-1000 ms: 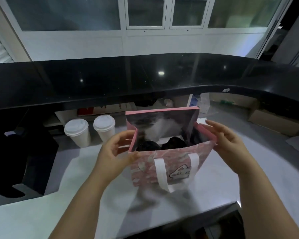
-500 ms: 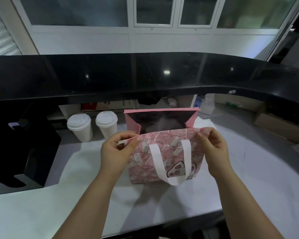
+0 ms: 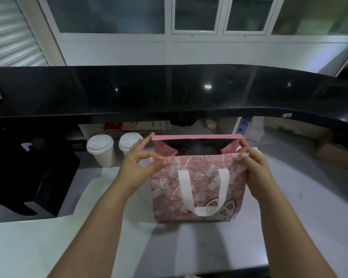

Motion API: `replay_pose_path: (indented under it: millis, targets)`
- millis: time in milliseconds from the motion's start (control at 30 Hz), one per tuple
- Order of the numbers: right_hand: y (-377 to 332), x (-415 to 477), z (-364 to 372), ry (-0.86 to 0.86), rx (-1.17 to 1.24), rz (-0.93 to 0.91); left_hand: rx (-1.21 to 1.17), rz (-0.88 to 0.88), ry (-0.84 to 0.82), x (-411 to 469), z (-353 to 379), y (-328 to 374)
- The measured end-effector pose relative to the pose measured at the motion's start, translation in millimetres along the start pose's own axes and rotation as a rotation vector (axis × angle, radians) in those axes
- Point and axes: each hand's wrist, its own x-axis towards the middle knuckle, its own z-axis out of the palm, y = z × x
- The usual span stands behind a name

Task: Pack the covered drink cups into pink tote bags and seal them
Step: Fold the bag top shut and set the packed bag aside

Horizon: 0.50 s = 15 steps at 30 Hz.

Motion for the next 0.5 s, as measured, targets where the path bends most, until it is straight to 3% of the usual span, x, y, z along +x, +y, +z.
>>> replay_pose_path:
  millis: [300, 500]
  targets:
    - [5, 23, 2, 0.053, 0.01, -0.065, -0.102, 0.03, 0.285, 14, 18, -13]
    - [3, 29, -1, 0.047, 0.038, -0.1, -0.241, 0.074, 0.294, 25, 22, -21]
